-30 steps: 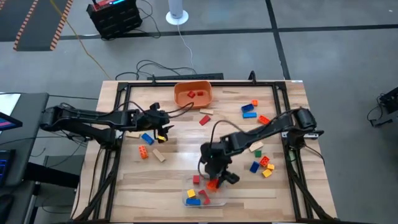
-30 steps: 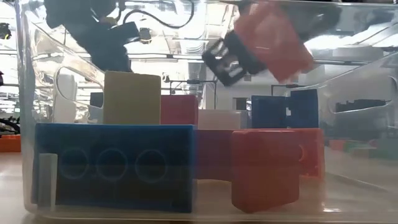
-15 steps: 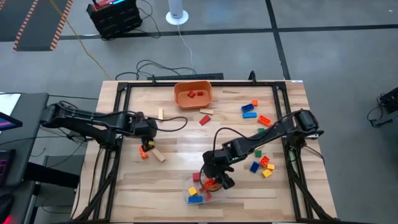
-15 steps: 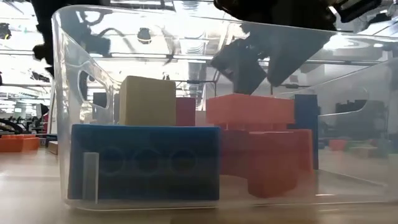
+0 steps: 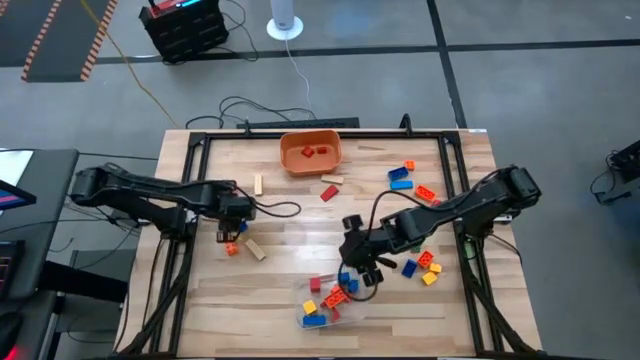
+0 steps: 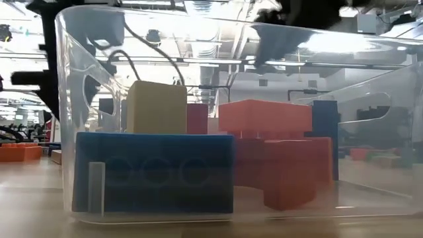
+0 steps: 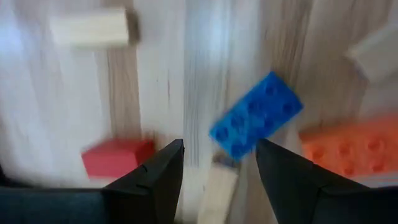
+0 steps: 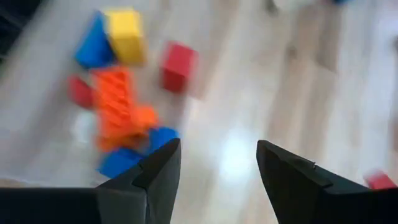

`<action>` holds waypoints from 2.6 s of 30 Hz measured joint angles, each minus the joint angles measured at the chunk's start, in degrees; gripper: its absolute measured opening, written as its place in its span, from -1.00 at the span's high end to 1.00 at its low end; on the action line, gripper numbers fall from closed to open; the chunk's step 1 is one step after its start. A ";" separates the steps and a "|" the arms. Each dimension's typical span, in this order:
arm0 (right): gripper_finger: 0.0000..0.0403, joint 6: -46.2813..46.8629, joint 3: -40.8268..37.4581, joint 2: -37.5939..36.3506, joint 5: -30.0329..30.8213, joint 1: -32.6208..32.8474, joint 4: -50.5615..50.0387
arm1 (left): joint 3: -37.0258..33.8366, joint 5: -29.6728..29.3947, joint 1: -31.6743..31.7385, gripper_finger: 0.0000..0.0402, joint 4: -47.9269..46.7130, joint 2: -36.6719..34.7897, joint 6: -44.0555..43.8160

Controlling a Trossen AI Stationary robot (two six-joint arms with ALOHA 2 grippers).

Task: Sort blocks by size
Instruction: Put the large blue game piece into the transparent bin, then put the large brown wooden block into the transparent bin

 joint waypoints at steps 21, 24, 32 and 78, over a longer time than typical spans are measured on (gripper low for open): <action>-0.19 8.04 -23.06 -19.05 1.68 -5.90 11.37 | 2.50 4.51 -2.89 -0.31 2.36 21.56 5.47; -0.19 9.15 -23.27 -19.12 1.68 -5.90 10.61 | 2.70 4.62 -3.35 -0.15 2.39 22.60 6.68; -0.19 10.71 -23.25 -19.12 3.00 -6.25 9.62 | 6.50 5.04 -3.89 0.36 1.92 22.86 5.68; -0.19 16.92 -23.18 -19.08 12.00 -9.13 6.22 | 27.88 22.96 -21.21 -0.28 22.89 25.97 -4.29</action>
